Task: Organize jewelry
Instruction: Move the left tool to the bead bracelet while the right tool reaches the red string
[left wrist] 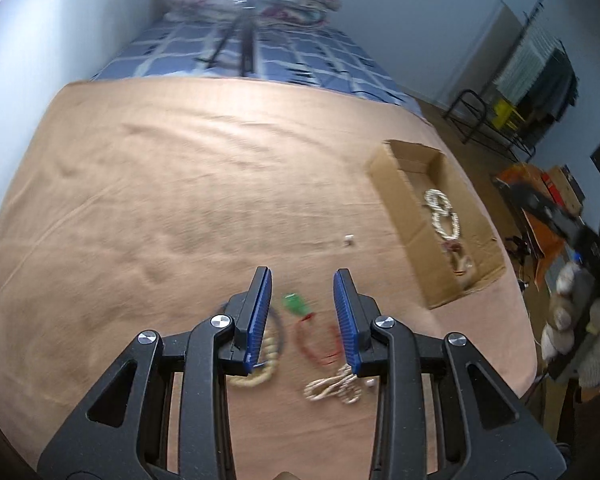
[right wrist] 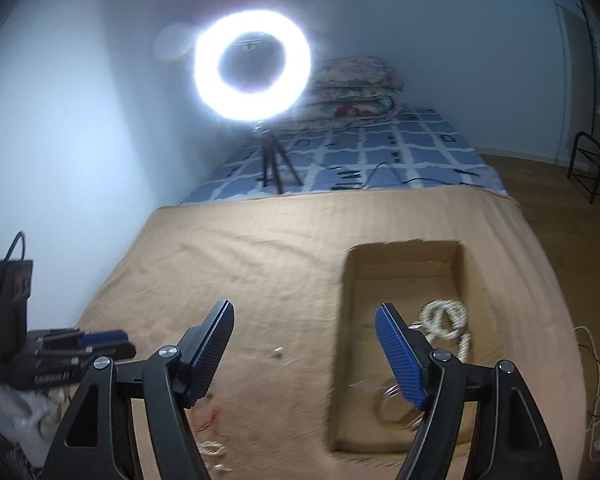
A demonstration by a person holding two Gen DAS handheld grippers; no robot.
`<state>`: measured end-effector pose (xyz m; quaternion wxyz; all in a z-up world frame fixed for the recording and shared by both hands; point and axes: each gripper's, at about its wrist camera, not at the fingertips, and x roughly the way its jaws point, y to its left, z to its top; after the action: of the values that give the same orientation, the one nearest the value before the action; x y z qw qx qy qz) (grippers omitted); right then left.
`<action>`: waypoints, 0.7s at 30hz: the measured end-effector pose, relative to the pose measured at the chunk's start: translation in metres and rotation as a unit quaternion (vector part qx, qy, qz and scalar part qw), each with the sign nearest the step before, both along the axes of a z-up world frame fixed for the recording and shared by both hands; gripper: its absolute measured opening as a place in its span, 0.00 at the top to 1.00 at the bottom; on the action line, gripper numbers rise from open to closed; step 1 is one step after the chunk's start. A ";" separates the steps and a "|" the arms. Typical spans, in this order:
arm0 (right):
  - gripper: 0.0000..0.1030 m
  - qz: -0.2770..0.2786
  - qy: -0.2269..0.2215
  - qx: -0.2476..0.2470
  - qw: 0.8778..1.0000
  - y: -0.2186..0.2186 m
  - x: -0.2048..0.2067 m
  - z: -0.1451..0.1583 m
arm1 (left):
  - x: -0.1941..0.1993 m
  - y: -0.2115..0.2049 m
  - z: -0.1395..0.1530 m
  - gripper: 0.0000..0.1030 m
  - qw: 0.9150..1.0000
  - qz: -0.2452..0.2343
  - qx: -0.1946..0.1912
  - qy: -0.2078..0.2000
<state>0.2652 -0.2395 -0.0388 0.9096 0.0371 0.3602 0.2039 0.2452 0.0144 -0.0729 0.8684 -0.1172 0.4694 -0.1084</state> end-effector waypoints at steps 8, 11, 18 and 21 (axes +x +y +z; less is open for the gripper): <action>0.30 0.049 0.048 0.011 0.998 0.040 -0.039 -0.027 | -0.010 0.052 -0.029 0.69 0.999 0.029 -0.029 0.035; 0.36 0.063 0.073 0.008 0.995 0.052 -0.050 -0.042 | -0.008 0.058 -0.043 0.69 0.998 0.028 -0.032 0.054; 0.47 0.071 0.125 0.017 0.989 0.066 -0.057 -0.075 | -0.002 0.072 -0.067 0.69 0.995 0.032 -0.049 0.082; 0.52 0.076 0.133 0.007 0.988 0.070 -0.054 -0.084 | -0.001 0.073 -0.071 0.69 0.994 0.030 -0.054 0.086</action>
<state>0.2115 -0.1691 -0.1227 0.8349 0.0423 0.4787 0.2683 0.2441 0.0876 -0.1442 0.8202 -0.1870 0.5319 -0.0967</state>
